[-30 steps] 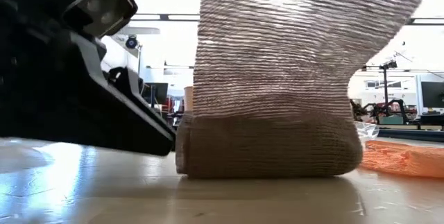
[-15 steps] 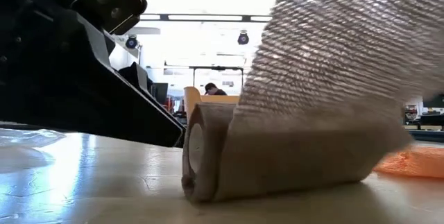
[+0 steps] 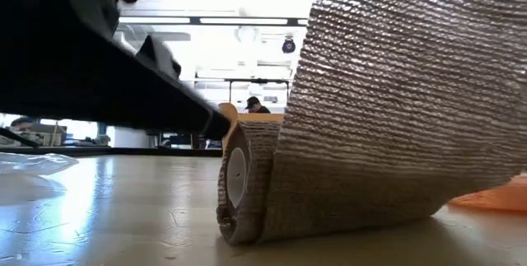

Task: Roll bandage
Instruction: Roll the brown bandage

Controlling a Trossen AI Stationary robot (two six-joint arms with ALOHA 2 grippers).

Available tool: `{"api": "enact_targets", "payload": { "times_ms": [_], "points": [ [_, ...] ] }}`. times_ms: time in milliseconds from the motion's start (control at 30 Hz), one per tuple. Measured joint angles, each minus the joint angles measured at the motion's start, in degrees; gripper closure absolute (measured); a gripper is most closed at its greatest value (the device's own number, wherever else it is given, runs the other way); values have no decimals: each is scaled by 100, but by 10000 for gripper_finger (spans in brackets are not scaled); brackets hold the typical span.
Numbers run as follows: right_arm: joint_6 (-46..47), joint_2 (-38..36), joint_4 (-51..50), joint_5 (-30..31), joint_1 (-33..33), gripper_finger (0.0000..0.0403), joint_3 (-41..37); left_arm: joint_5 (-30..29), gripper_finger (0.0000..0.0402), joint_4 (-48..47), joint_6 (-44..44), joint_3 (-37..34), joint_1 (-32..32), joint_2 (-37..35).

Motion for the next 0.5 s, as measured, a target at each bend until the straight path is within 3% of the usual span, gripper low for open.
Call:
{"api": "enact_targets", "payload": {
  "times_ms": [233, 500],
  "points": [
    [-3, 0, 0, 50, 0, 403, 0, 529, 259, -588, 706, 298, 104, 0],
    [-35, 0, 0, 68, 0, 403, 0, 352, 259, -831, 727, 340, -71, 0]
  ]
}}
